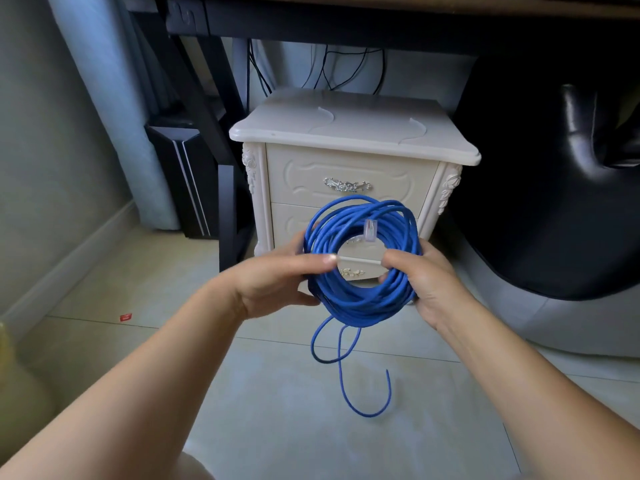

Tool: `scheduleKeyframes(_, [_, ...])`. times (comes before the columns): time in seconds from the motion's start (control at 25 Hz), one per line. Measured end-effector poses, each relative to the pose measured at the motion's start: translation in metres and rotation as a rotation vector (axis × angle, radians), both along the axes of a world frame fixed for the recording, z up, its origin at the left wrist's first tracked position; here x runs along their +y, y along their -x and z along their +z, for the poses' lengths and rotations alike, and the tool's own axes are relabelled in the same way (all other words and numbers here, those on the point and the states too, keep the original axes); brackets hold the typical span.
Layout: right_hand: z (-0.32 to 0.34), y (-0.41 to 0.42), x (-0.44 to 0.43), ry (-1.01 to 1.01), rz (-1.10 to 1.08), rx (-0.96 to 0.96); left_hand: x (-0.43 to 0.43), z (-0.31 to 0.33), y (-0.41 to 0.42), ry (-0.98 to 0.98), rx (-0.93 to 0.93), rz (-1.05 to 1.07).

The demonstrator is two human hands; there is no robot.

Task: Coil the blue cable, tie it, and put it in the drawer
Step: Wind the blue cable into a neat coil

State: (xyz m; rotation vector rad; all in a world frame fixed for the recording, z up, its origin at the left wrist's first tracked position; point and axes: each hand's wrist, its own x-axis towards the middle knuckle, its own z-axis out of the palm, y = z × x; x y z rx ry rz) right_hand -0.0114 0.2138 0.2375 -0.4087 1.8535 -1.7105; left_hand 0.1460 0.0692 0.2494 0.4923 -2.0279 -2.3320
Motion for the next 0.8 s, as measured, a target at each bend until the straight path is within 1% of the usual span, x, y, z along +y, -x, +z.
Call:
scheduleKeyframes(0.08, [0.000, 0.002, 0.000, -0.027, 0.017, 0.095, -0.008, 0.002, 0.000, -0.031, 0.027, 0.025])
scheduleKeyframes(0.12, [0.000, 0.002, -0.001, -0.066, 0.033, 0.178, -0.008, 0.003, 0.003, 0.008, 0.028, 0.072])
scheduleKeyframes(0.16, [0.001, -0.001, -0.001, -0.125, 0.055, 0.286, -0.005, 0.005, 0.006, 0.091, 0.015, 0.099])
scheduleKeyframes(0.24, [0.003, -0.004, 0.000, -0.268, 0.124, 0.523, 0.002, 0.006, 0.012, 0.299, -0.015, 0.075])
scheduleKeyframes(0.32, [0.007, -0.007, 0.002, -0.335, 0.227, 0.661, 0.005, 0.002, 0.015, 0.507, -0.051, 0.011])
scheduleKeyframes(0.36, [0.010, -0.008, 0.003, -0.331, 0.271, 0.681, 0.005, 0.001, 0.015, 0.576, -0.057, -0.002])
scheduleKeyframes(0.44, [0.016, -0.006, 0.004, -0.291, 0.323, 0.676, 0.003, -0.002, 0.014, 0.616, -0.060, 0.036])
scheduleKeyframes(0.56, [0.023, -0.005, 0.005, -0.209, 0.344, 0.634, 0.001, -0.004, 0.016, 0.585, -0.027, 0.149])
scheduleKeyframes(0.68, [0.019, -0.002, 0.003, -0.155, 0.336, 0.564, 0.008, -0.003, 0.019, 0.508, 0.000, 0.223])
scheduleKeyframes(0.8, [0.021, 0.007, 0.005, -0.068, 0.414, 0.406, 0.014, -0.001, 0.020, 0.403, 0.032, 0.310])
